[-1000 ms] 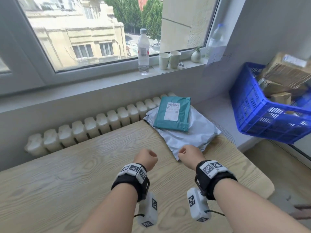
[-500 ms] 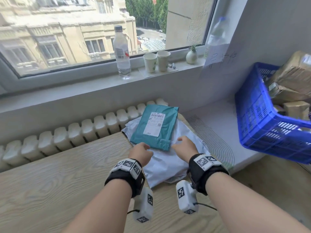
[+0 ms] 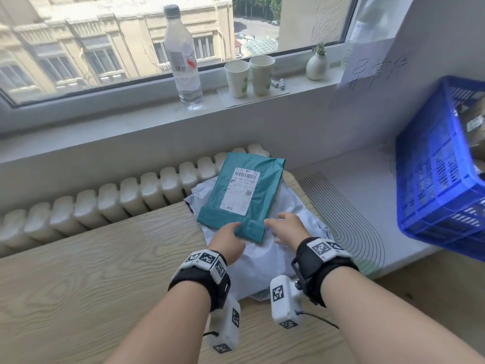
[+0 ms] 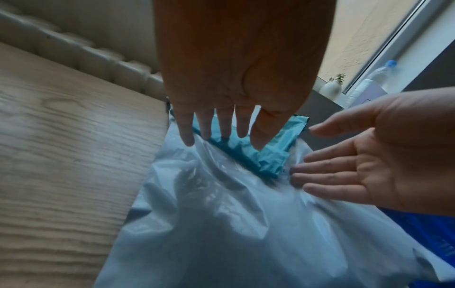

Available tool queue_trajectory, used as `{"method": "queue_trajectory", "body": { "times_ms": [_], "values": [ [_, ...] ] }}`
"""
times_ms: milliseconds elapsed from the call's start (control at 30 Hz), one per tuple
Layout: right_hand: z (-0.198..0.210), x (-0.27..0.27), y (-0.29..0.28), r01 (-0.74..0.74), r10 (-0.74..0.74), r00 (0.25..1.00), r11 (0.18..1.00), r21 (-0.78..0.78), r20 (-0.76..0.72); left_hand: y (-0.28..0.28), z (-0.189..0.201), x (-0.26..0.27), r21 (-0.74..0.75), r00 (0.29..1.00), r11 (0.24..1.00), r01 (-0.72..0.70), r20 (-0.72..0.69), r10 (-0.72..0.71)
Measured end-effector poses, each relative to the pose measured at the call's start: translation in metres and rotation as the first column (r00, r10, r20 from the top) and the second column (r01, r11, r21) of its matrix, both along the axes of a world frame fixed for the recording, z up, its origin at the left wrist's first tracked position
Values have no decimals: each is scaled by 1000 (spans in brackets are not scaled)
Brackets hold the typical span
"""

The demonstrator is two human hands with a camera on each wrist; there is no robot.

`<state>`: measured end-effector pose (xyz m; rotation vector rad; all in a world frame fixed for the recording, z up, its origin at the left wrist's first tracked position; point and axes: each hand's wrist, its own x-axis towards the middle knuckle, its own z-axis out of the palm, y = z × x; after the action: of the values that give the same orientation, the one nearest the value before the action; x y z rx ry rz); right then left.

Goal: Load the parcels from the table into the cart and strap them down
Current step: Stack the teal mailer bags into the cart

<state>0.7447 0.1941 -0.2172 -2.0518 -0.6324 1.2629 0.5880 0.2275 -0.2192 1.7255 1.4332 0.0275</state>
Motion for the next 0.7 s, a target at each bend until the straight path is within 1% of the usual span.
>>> {"method": "queue_trajectory", "body": {
  "times_ms": [100, 200, 333, 467, 533, 567, 633, 700],
  "values": [
    [-8, 1, 7, 77, -74, 991, 997, 25, -113, 0, 0, -2, -15, 1000, 1000, -12, 7, 13],
    [-10, 1, 12, 108, -103, 989, 994, 34, -110, 1, 1, -6, -58, 999, 998, -30, 13, 31],
    [-2, 0, 13, 67, -60, 994, 996, 66, -93, -4, 1, -10, -98, 999, 994, -46, 19, 48],
    [2, -4, 18, 10, 5, 994, 991, 132, -109, -8, 4, -9, -126, 999, 992, -32, 1, 32],
    [-2, -9, 23, -4, 14, 997, 991, 137, -71, -13, 6, -8, -158, 1000, 987, -24, -11, 23],
    [-4, -12, 25, 27, -23, 999, 990, 136, -30, -16, 7, -8, -172, 1000, 985, -17, -14, 15],
    [-5, -16, 28, 161, -169, 984, 979, 128, 56, -21, 10, -9, -189, 1000, 982, 8, -23, -13],
    [-7, -17, 32, 302, -312, 949, 941, 149, 44, -24, 12, -12, -181, 999, 983, 30, -23, -35]
  ]
}}
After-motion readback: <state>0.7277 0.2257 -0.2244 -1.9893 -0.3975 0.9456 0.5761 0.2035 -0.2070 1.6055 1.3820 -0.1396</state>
